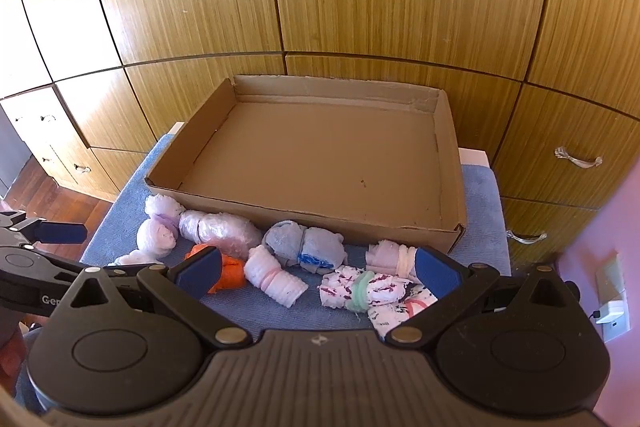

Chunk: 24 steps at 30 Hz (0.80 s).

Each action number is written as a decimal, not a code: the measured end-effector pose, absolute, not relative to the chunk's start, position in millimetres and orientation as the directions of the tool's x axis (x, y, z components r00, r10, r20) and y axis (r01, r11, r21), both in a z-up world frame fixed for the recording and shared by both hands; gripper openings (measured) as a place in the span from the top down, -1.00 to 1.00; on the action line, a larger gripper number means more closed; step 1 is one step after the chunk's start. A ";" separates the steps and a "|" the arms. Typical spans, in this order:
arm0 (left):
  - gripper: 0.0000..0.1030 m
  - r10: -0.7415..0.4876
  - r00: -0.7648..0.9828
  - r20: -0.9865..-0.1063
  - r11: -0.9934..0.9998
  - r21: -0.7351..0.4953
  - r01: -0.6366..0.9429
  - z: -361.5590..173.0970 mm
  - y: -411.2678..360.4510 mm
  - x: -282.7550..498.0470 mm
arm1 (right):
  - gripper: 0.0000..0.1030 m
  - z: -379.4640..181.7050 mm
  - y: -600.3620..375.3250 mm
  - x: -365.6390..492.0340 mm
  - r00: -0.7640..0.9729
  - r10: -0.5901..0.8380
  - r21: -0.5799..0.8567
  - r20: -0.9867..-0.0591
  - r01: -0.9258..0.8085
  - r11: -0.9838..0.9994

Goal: Organize objects
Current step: 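Move both tools toward the rolled socks on the towel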

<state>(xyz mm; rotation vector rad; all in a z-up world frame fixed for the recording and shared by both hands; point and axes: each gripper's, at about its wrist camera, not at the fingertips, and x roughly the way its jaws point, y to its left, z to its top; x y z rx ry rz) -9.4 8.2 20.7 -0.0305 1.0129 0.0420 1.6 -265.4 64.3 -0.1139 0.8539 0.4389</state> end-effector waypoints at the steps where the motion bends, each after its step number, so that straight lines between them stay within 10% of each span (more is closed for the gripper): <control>1: -0.99 0.021 0.528 -0.849 0.999 -0.006 -0.050 21.0 7.8 -10.2 | -0.99 64.6 -265.7 1.2 0.574 0.330 0.077 -0.749 -0.419 0.905; 24: -0.99 0.036 0.537 -0.843 0.996 -0.016 -0.090 18.0 26.4 -34.4 | -0.99 60.2 -275.9 -12.6 0.565 0.328 0.081 -0.757 -0.418 0.905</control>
